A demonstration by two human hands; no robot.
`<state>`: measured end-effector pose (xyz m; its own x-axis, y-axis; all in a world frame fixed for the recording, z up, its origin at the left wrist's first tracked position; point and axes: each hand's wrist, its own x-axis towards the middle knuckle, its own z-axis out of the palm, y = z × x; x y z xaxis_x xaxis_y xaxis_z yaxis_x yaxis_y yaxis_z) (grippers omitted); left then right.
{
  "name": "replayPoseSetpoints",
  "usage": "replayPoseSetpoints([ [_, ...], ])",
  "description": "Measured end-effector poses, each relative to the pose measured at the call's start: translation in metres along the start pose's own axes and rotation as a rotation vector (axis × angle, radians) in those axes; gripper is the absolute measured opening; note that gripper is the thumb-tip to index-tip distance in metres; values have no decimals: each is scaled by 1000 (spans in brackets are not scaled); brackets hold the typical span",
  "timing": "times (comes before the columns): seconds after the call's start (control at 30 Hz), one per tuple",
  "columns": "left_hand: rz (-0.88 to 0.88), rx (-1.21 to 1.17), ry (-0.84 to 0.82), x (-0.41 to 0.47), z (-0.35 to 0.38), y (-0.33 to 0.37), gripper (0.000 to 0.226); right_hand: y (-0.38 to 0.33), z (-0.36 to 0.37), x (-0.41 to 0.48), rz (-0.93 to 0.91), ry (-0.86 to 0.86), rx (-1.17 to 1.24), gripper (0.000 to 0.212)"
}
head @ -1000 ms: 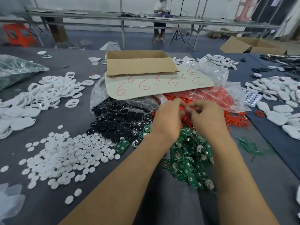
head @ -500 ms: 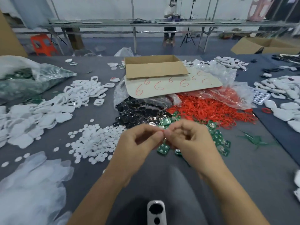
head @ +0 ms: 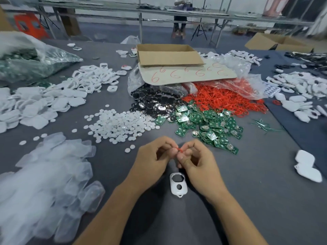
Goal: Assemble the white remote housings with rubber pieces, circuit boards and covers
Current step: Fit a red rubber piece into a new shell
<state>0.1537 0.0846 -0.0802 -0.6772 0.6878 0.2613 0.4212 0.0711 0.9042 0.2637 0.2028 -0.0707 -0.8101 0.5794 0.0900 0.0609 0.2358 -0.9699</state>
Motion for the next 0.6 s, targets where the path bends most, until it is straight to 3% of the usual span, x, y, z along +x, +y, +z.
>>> replayPoseSetpoints([
  [0.1,13,-25,-75,2,-3,-2,12,1,2,0,-3,4,13,21],
  [0.2,22,-74,-144,6,-4,-4,10,1,2,2,31,55,180,15],
  [0.33,51,-120,-69,6,2,-5,11,-1,9,-3,175,165,530,4],
  [0.4,61,-142,-5,5,5,-6,12,-4,13,-6,212,206,625,14],
  [0.6,61,-214,-41,4,5,-7,17,-16,14,-4,220,259,520,18],
])
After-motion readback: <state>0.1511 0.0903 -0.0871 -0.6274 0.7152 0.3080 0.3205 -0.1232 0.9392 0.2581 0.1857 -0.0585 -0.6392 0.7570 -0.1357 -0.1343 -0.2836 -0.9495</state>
